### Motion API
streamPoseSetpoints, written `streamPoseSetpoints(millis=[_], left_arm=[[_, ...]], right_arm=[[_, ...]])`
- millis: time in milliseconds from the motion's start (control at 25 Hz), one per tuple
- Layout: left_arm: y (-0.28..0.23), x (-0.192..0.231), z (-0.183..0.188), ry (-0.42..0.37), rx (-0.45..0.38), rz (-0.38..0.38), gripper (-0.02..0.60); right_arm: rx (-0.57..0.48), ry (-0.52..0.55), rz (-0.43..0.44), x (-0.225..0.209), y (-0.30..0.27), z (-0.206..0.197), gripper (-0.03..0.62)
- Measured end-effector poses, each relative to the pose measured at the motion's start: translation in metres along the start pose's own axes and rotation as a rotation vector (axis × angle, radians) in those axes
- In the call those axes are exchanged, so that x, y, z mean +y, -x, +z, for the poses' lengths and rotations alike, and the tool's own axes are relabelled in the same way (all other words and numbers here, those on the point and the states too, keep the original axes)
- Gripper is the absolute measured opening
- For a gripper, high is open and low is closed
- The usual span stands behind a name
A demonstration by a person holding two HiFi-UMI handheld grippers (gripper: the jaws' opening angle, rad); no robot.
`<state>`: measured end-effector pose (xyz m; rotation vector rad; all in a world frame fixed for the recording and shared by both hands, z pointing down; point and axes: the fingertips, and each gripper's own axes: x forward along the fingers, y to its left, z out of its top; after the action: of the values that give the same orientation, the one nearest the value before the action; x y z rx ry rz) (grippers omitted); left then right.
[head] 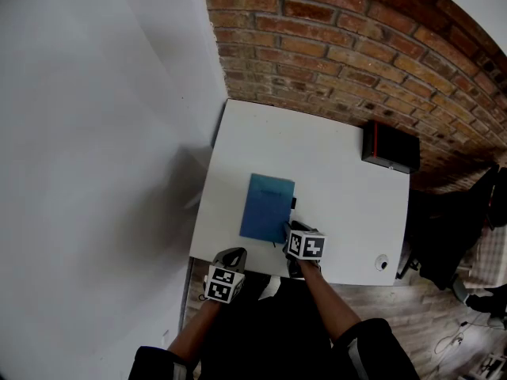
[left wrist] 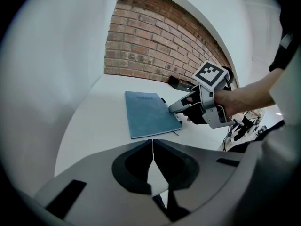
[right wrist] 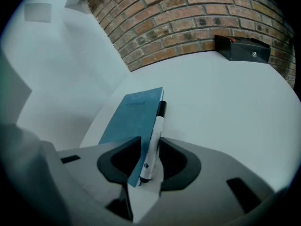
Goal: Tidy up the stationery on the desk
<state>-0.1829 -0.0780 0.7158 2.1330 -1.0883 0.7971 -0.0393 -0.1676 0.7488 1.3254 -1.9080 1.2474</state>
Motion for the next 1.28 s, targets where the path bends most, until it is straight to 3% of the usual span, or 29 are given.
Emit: streamPoseSetpoints(millis=[320, 680, 920, 1280], left_arm=[[-0.001, -0.004, 0.002, 0.001, 0.002, -0.007, 0.015], [-0.003, -0.006, 0.013, -0.020, -0.021, -0.016, 0.015], [-0.004, -0.012, 0.037, -0.065, -0.091, -0.031, 0.015], [-0.002, -0.042, 0.064, -0.128, -0.157, -0.091, 0.014]], right_arm=[[-0.010, 0.007, -0.001, -0.002, 0.002, 0.002, 0.110], [-0.171, 0.008, -0.034, -0.010, 0.031, 0.022, 0.109], [-0.242, 0.016, -0.077, -0.018, 0.060, 0.016, 0.035], [-0.378, 0.046, -0.157, -0.022, 0.120, 0.010, 0.021]])
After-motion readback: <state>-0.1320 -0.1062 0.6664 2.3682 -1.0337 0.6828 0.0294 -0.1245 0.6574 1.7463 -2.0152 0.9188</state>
